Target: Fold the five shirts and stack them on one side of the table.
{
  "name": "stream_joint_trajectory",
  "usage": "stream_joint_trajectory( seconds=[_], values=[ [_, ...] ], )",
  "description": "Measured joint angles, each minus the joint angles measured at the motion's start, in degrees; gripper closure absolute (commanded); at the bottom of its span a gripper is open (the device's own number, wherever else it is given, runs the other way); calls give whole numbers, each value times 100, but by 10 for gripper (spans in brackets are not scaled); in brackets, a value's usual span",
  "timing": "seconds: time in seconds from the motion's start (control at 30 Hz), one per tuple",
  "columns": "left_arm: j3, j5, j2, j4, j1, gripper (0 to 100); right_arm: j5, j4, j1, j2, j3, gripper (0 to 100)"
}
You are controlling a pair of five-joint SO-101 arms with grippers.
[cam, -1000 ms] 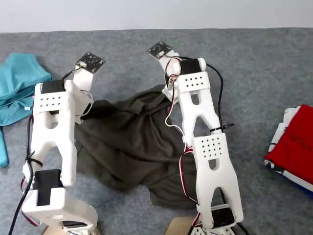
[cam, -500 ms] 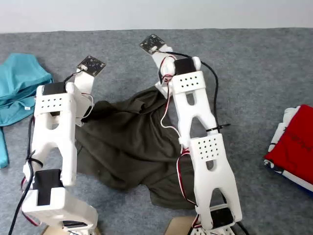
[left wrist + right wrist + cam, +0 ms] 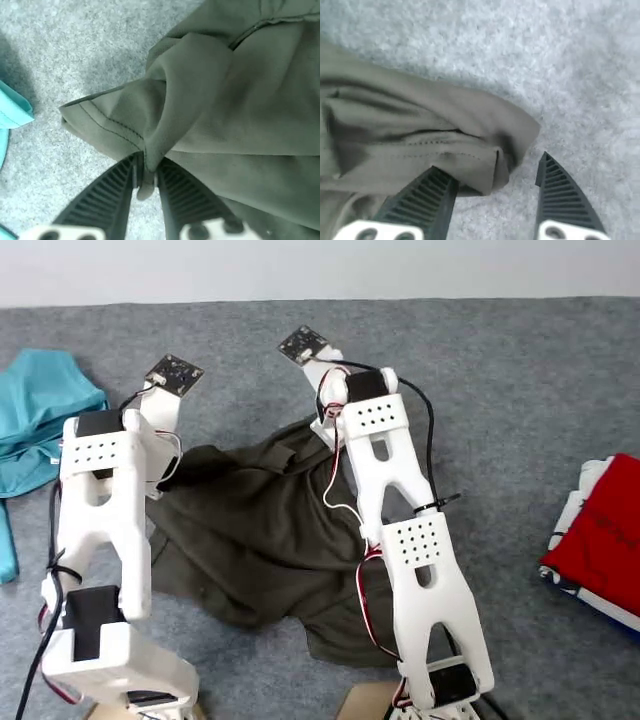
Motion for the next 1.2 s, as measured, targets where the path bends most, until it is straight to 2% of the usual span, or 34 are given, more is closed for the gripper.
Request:
stream_joint_trajectory(
  seconds=[0.1,0.33,0.5,0.83,1.2],
  values=[
    [0,0,0,0,0,995,0,-114,18,132,0,986],
    [0,0,0,0,0,995,35,53,44,149,-422,987],
    [-149,9,-290,44,0,995,501,589,229,-53,-1213,987],
    [-1319,457,-1978,44,53,995,633,993,774,-2251,-1257,987],
    [-3420,492,-2716,62,176,995,642,993,1345,-4897,-1345,987]
  ],
)
